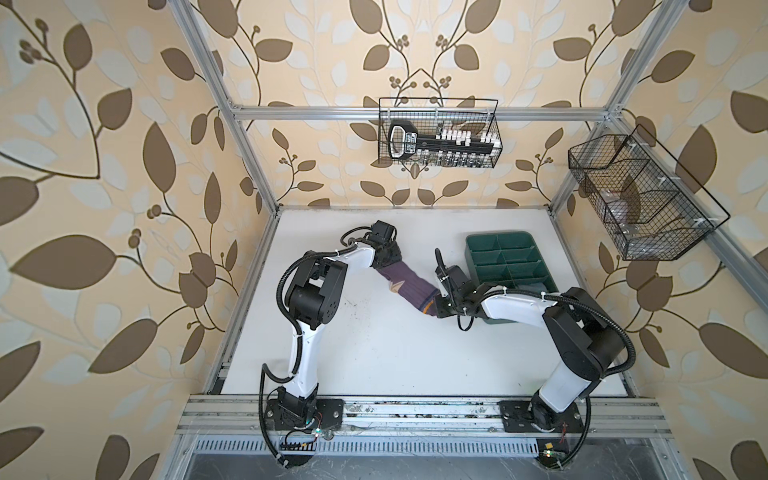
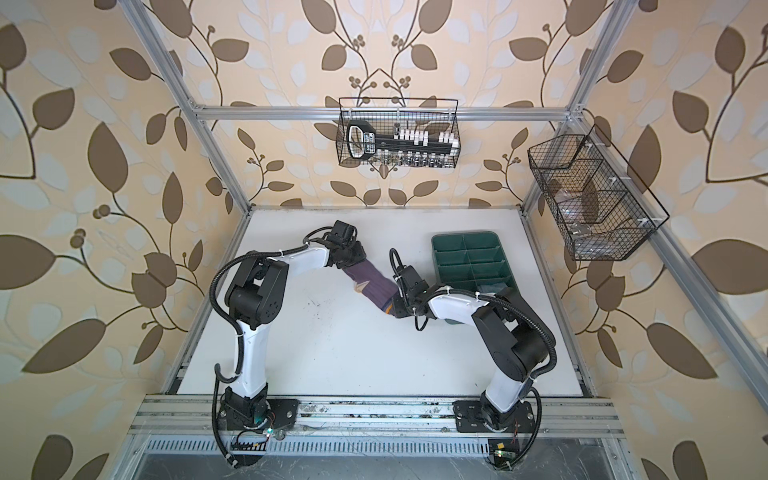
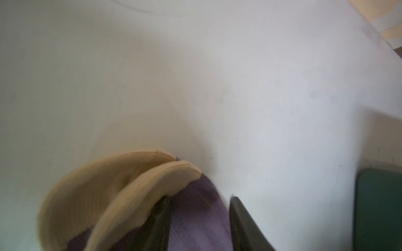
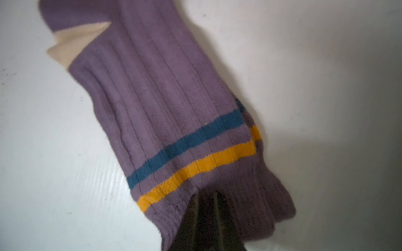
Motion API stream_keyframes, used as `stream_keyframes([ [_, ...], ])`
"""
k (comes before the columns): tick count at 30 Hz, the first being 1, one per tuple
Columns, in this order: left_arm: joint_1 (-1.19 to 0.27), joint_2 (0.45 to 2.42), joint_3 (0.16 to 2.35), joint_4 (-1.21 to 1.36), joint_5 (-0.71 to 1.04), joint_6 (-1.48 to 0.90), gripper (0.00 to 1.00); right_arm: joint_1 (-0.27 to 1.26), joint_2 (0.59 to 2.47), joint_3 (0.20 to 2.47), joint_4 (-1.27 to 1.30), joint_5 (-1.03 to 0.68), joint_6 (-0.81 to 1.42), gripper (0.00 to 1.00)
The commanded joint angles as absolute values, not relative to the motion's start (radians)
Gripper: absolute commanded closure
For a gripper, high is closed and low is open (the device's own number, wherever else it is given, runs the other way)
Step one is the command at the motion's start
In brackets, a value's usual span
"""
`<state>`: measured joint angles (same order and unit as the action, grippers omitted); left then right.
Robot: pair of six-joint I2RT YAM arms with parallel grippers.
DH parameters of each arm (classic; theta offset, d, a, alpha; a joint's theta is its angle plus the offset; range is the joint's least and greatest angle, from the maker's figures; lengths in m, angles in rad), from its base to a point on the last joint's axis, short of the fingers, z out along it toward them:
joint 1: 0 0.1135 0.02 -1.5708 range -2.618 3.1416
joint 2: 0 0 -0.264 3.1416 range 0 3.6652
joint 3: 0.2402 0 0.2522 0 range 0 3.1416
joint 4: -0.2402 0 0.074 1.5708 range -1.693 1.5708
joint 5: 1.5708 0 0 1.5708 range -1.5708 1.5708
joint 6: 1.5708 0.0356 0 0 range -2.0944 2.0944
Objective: Roll the socks
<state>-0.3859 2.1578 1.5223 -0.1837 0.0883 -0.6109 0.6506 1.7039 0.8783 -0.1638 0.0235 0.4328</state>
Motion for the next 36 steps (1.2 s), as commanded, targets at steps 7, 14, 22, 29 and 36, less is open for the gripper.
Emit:
stream_keyframes([
  [7, -0.394, 2.234, 1.669, -0.260, 0.339, -0.366, 0.50, 0.686, 1.485, 0.866, -0.242, -0.044, 0.542, 0.59],
  [14, -0.404, 2.270, 1.769, -0.312, 0.402, -0.296, 0.45, 0.548, 1.308, 0.846, -0.349, -0.018, 0.486, 0.38],
  [22, -0.405, 2.015, 1.655, -0.236, 0.338, -0.312, 0.01, 0.514, 1.512, 0.908, -0.309, -0.083, 0.440, 0.34],
  [29, -0.405, 1.685, 1.511, -0.273, 0.234, -0.294, 0.01, 0.534, 1.696, 0.931, -0.233, -0.097, 0.445, 0.32],
  [36, -0.405, 1.364, 1.337, -0.364, 0.157, -0.297, 0.01, 0.682, 1.711, 0.864, -0.185, -0.054, 0.512, 0.46],
])
